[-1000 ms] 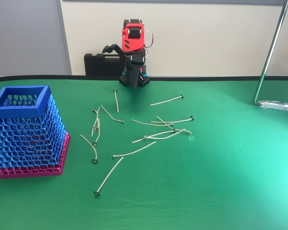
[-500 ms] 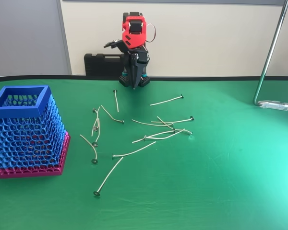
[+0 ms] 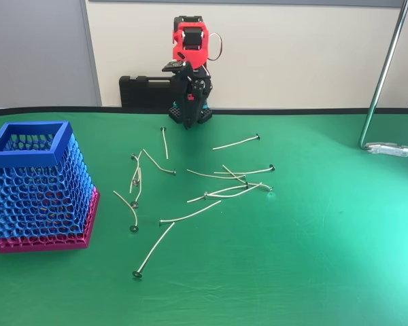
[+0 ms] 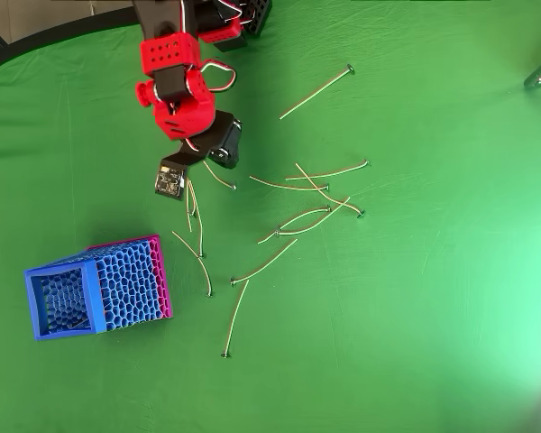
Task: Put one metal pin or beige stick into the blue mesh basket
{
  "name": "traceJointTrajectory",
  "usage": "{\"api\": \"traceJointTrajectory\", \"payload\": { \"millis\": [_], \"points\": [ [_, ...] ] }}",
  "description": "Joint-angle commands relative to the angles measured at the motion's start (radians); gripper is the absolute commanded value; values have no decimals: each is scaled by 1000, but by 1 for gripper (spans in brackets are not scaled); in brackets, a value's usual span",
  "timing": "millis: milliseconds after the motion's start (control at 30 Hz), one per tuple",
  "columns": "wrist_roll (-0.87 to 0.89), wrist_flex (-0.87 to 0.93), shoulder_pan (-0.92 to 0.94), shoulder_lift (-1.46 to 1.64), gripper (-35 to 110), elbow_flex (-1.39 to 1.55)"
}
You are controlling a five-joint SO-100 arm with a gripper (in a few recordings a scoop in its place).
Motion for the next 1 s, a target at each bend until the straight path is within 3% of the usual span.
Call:
{"api": "traceJointTrajectory", "payload": {
  "millis": [0, 167, 333, 567, 967],
  "points": [
    [-137, 43, 26, -18, 1, -64],
    [-291, 48, 74, -52, 1, -74],
    [-336, 48, 81, -106, 1, -77],
    [-354, 40, 95, -170, 1, -75],
    [-337, -106, 129, -225, 16, -37]
  ]
}}
